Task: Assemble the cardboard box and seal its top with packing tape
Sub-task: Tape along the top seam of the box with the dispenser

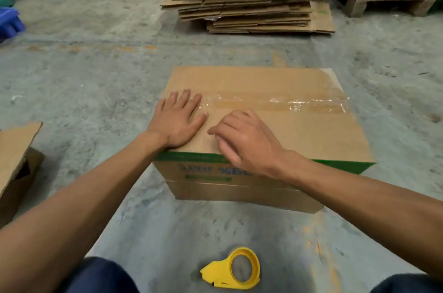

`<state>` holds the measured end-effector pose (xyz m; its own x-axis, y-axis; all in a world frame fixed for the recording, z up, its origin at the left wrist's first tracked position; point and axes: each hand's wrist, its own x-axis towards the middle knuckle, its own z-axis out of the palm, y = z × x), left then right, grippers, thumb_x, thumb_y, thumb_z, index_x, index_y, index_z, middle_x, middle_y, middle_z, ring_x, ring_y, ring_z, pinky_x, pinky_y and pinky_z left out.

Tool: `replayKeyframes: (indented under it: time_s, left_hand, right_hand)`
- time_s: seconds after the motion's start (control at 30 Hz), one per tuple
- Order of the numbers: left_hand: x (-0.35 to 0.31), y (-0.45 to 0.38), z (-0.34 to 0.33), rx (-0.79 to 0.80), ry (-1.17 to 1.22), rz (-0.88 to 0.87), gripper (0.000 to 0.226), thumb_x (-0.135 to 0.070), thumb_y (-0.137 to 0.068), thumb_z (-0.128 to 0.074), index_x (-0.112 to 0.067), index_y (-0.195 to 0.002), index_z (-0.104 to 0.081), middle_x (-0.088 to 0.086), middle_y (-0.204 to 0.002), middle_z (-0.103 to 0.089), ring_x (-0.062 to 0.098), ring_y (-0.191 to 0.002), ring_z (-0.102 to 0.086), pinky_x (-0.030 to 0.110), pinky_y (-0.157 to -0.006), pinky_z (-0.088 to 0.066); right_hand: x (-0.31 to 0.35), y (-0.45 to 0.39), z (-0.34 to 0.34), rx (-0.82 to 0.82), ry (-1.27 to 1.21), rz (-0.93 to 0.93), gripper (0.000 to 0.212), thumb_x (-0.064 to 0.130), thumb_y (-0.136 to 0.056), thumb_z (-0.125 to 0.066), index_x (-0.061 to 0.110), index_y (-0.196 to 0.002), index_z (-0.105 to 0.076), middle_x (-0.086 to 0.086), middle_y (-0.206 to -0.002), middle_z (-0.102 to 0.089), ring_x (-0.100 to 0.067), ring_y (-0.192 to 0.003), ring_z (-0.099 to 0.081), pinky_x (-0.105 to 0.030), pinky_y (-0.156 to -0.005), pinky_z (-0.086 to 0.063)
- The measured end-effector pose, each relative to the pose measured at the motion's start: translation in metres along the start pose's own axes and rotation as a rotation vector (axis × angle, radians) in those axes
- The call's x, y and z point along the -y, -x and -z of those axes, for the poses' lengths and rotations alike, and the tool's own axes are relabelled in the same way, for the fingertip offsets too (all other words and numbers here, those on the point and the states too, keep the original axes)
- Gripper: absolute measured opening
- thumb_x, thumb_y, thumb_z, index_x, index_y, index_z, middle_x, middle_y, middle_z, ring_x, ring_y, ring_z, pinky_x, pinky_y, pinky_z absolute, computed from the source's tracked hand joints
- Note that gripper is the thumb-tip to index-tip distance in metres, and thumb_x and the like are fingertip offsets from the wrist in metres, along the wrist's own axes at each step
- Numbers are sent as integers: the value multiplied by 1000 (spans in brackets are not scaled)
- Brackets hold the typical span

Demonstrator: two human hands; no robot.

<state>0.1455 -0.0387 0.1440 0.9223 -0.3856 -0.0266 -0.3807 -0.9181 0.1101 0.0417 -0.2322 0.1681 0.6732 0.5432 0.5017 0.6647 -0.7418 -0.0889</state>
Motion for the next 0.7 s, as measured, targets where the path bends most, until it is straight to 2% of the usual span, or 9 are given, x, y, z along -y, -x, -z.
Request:
replayKeyframes:
  time_s: [0.07,0.13,0.2,0.27,0.33,0.4,0.47,0.6,0.7]
  left_hand:
    - [1,3,-3,-31,-13,-23,72,-69,-92,-12,-34,-155,-9,-1,-165,-3,25,-151,-2,48,-119,-5]
    - [3,5,-1,-22,-3,-42,69,-66,-95,-15,-33,-155,-10,1,-165,-4,26,-151,-3,48,-119,-5]
    - [2,9,2,-6,1,-31,67,-64,-96,-16,-33,-155,-11,1,-165,-5,27,-151,-3,47,-119,-5]
    - [0,10,1,-11,-6,-23,67,-64,-95,-17,-33,-155,-11,1,-165,-5,26,-151,-3,47,-119,-5]
    - [-1,12,-1,-4,3,-16,68,-64,-95,-16,-34,-155,-11,1,-165,-4,26,-151,-2,48,-120,-4]
    - [-2,12,-3,-12,3,-9,69,-65,-94,-15,-34,-155,-10,0,-165,-4,26,-151,-1,48,-120,-3]
    - [-1,13,-2,-17,8,-8,69,-65,-93,-15,-34,-155,-10,1,-165,-4,26,-151,-2,49,-120,-4]
    - [-2,16,-1,-26,6,-10,69,-64,-94,-17,-33,-155,-13,2,-165,-5,27,-151,-3,50,-120,-4]
    - [-3,18,0,-32,19,-10,68,-63,-95,-19,-32,-155,-15,3,-164,-7,27,-151,-4,50,-120,-5]
  right_hand:
    - [28,13,-15,-58,-135,296,20,12,-88,-59,3,-99,-73,-14,-82,-66,-30,-75,-54,-39,-65,-39]
    - [56,35,-41,46,-270,487,21,11,-88,-55,2,-97,-73,-14,-78,-61,-31,-73,-50,-39,-61,-36]
    - [78,64,-74,328,-326,521,23,16,-90,-53,8,-105,-69,-12,-83,-60,-32,-79,-51,-39,-61,-43]
    - [87,89,-96,770,-276,369,34,22,-93,-48,17,-125,-58,-10,-105,-62,-34,-94,-60,-43,-73,-52]
    - [80,108,-103,1156,-122,228,47,28,-96,-45,24,-142,-41,-10,-130,-57,-36,-111,-60,-45,-89,-50]
    - [66,119,-101,1354,-57,175,53,32,-96,-49,25,-147,-35,-14,-135,-56,-37,-120,-56,-45,-96,-47]
    - [54,121,-99,1374,-75,130,55,36,-96,-51,26,-147,-35,-15,-131,-59,-37,-119,-56,-43,-96,-47]
    - [70,144,-109,1229,-256,30,55,47,-95,-49,40,-147,-32,-12,-124,-64,-36,-114,-58,-39,-93,-47]
    - [97,188,-113,1167,-325,71,69,51,-94,-50,39,-153,-17,-17,-131,-56,-38,-116,-54,-39,-92,-45]
